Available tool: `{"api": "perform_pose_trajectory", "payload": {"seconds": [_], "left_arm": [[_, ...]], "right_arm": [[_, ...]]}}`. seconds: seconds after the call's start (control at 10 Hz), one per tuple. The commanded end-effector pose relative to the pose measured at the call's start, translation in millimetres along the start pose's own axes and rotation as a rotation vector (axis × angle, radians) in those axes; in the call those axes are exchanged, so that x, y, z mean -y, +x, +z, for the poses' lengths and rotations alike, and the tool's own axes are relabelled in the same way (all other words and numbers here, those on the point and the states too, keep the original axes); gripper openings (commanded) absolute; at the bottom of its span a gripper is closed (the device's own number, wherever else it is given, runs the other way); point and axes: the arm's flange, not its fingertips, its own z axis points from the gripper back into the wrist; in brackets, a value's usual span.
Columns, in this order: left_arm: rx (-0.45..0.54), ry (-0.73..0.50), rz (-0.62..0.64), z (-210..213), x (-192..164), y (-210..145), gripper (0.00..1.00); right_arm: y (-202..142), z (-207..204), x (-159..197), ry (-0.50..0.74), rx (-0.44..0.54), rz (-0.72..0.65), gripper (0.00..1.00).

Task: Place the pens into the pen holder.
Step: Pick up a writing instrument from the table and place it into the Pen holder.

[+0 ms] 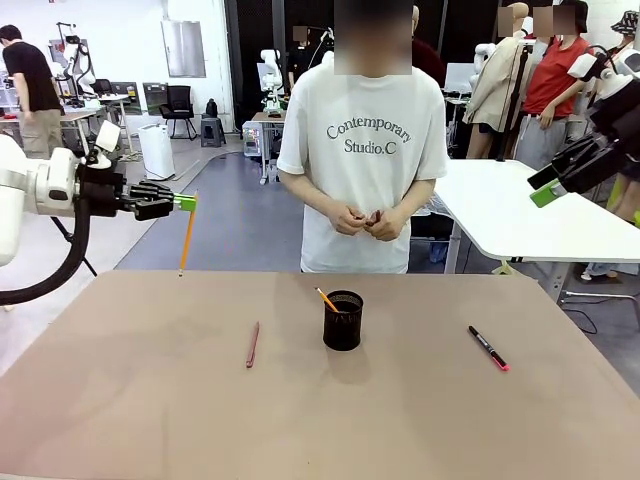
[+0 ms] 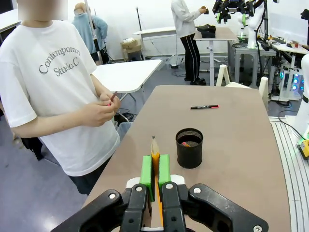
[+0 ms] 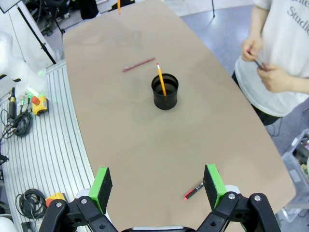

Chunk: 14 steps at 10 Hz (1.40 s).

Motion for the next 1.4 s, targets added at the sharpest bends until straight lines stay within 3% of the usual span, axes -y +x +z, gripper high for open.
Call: {"api": "perform_pose_trajectory", "payload": {"seconds": [0.0, 1.3], "left_arm": [[0.004, -0.005, 0.000, -0.2, -0.9, 0.3, 0.00], [0.004, -0.005, 0.000, -0.2, -0.9, 0.3, 0.00]], "right_arm": [[1.2, 1.1, -0.6, 0.001, 0.005, 0.004, 1.00], [1.2, 1.1, -0.6, 0.001, 0.005, 0.004, 1.00]]}}
